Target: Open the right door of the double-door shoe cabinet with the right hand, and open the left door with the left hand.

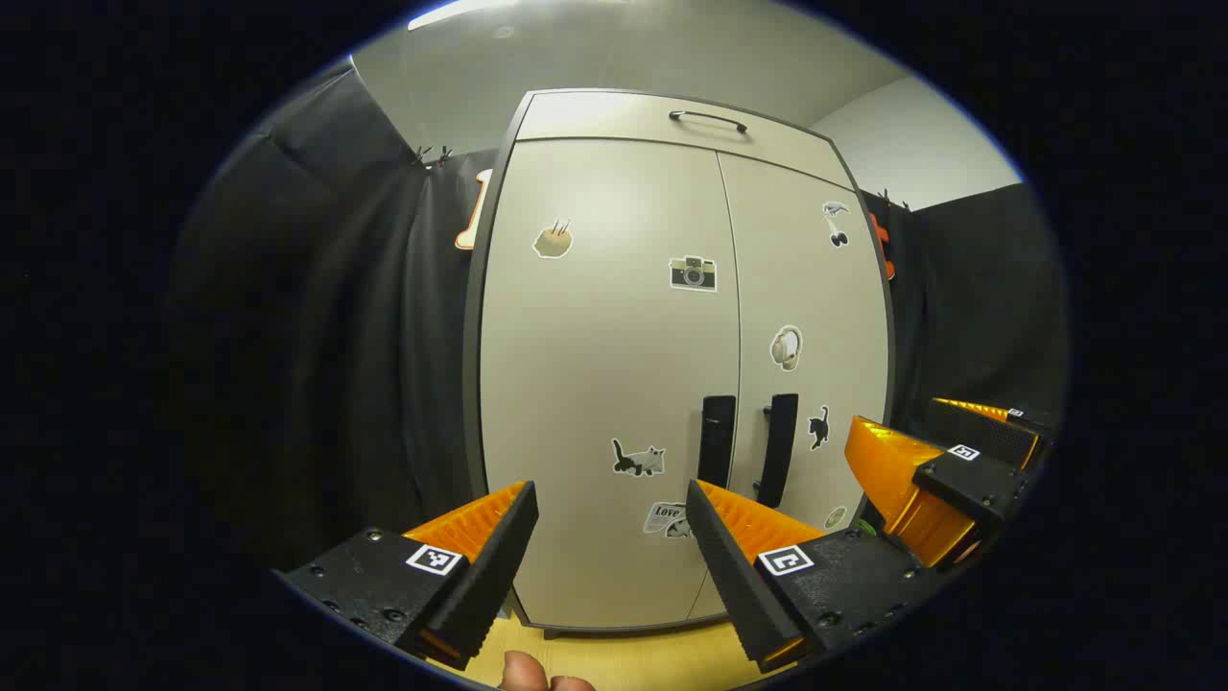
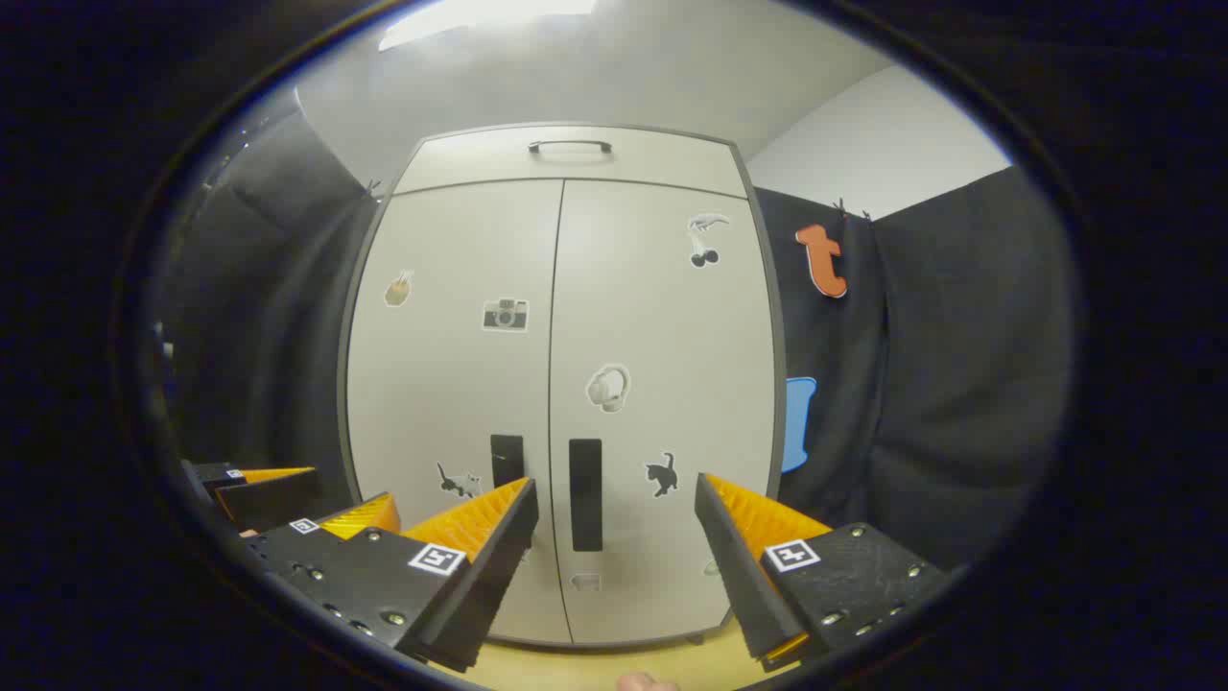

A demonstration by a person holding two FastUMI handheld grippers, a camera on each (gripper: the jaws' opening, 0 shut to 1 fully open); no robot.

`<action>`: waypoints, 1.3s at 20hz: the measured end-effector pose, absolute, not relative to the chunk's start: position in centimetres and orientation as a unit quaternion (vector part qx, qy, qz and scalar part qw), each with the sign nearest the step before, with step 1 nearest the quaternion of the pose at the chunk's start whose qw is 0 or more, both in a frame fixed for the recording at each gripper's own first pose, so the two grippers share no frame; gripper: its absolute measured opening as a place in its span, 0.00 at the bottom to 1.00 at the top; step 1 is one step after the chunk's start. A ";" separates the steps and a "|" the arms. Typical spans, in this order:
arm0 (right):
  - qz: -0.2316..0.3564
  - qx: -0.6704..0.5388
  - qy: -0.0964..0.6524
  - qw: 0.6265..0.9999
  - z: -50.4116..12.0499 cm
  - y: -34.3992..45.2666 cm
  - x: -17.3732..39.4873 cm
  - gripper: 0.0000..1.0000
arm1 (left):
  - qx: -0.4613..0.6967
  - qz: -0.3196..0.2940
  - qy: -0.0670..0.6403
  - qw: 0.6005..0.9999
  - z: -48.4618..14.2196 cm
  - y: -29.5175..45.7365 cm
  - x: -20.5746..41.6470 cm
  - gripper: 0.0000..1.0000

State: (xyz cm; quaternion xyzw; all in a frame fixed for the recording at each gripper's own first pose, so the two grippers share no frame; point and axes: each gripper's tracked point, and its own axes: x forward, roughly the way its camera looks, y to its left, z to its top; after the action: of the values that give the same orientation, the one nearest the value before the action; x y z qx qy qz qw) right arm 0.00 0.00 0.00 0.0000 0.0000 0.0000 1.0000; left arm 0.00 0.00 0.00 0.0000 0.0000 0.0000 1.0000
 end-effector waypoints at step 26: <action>0.014 0.001 0.063 0.998 -5.2 2.1 9.5 0.95 | 0.024 0.103 0.008 0.994 -0.4 8.0 -0.1 0.96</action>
State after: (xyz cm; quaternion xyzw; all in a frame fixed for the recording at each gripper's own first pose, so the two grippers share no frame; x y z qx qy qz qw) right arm 9.46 2.06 -5.18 0.0006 0.0631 0.0142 0.9979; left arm -0.10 8.00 -0.42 0.0237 0.0081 0.1030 0.9944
